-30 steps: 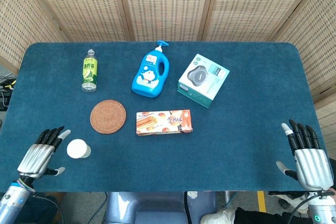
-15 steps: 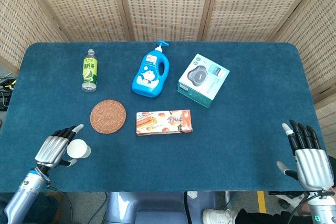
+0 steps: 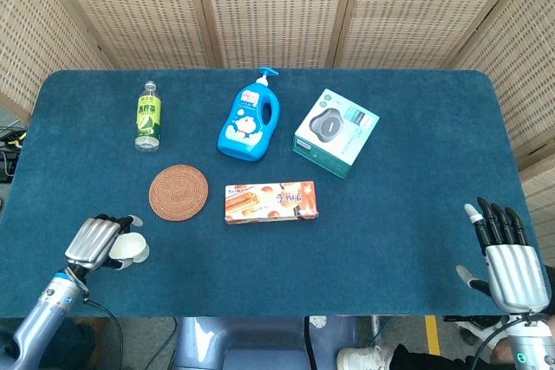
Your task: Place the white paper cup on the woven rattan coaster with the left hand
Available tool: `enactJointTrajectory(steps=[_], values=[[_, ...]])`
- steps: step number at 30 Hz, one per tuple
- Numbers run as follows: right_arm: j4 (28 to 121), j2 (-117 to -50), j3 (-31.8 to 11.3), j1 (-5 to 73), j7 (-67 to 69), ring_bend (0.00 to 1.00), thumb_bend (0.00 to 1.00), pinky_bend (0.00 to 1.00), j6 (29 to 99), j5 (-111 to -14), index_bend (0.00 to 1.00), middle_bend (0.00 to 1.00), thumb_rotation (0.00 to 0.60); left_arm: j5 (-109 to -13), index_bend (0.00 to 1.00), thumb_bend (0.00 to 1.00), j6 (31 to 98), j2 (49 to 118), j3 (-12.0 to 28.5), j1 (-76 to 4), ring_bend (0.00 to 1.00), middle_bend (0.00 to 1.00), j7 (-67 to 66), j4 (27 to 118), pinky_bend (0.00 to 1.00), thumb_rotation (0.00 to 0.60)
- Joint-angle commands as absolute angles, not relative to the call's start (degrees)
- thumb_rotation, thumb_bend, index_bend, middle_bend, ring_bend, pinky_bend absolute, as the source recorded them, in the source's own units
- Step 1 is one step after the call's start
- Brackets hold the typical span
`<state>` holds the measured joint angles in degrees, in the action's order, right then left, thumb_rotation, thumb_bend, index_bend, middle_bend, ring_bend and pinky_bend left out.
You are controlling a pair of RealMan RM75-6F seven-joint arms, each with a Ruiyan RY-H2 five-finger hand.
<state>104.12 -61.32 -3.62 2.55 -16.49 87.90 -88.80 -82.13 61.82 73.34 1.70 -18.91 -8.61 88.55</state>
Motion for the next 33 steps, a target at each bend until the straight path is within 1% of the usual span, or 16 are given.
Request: enactJointTrajectory(steps=[1,5,8,10,15,20,27,33], values=[[104.2,-61.3,-3.6,2.6,-16.5,0.0,0.0,0.0,87.9,-88.8,0.07,0.0,0.6,-81.1,0.33,0.05,62.3,72.2,3.0,-19.4,0.48,0.5,-8.1,89.6,0.36,0.6],[104.1,-61.4,-3.5,2.7,-16.6,0.0,0.0,0.0,87.7,-88.8,0.07,0.0,0.6,-79.0,0.33,0.05,62.4,69.3,6.7,-21.2,0.48,0.5,-5.5,91.9,0.36,0.6],[104.0,-61.6,-3.6,2.8,-16.7,0.0,0.0,0.0,87.3,-88.5,0.07,0.0,0.6,-77.0,0.33,0.05,60.6,67.7,9.6,-23.8,0.48,0.5,-5.0,92.3,0.36,0.6],[104.0,-61.6,-3.6,2.9,-16.6,0.0,0.0,0.0,87.2,-88.4,0.07,0.0,0.6,-75.3,0.33,0.05,58.7,67.9,11.5,-26.2,0.48,0.5,-5.0,91.5,0.36,0.6],[103.6,-61.9,-3.8,3.2,-16.8,0.0,0.0,0.0,86.6,-87.6,0.07,0.0,0.6,-71.3,0.33,0.05,52.6,70.5,13.7,-31.5,0.48,0.5,-5.7,87.1,0.36,0.6],[103.2,-62.0,-4.2,3.6,-16.8,0.0,0.0,0.0,85.8,-86.3,0.07,0.0,0.6,-67.0,0.33,0.05,47.7,74.3,13.8,-36.0,0.48,0.5,-10.1,82.4,0.36,0.6],[103.1,-61.8,-4.4,3.8,-16.0,0.0,0.0,0.0,85.3,-85.5,0.07,0.0,0.6,-66.9,0.33,0.05,46.4,79.5,12.8,-38.9,0.48,0.5,-10.6,76.5,0.36,0.6],[102.9,-61.5,-4.4,3.9,-15.2,0.0,0.0,0.0,85.1,-85.3,0.07,0.0,0.6,-65.7,0.33,0.05,45.5,81.8,12.8,-40.6,0.48,0.5,-10.6,74.7,0.36,0.6]])
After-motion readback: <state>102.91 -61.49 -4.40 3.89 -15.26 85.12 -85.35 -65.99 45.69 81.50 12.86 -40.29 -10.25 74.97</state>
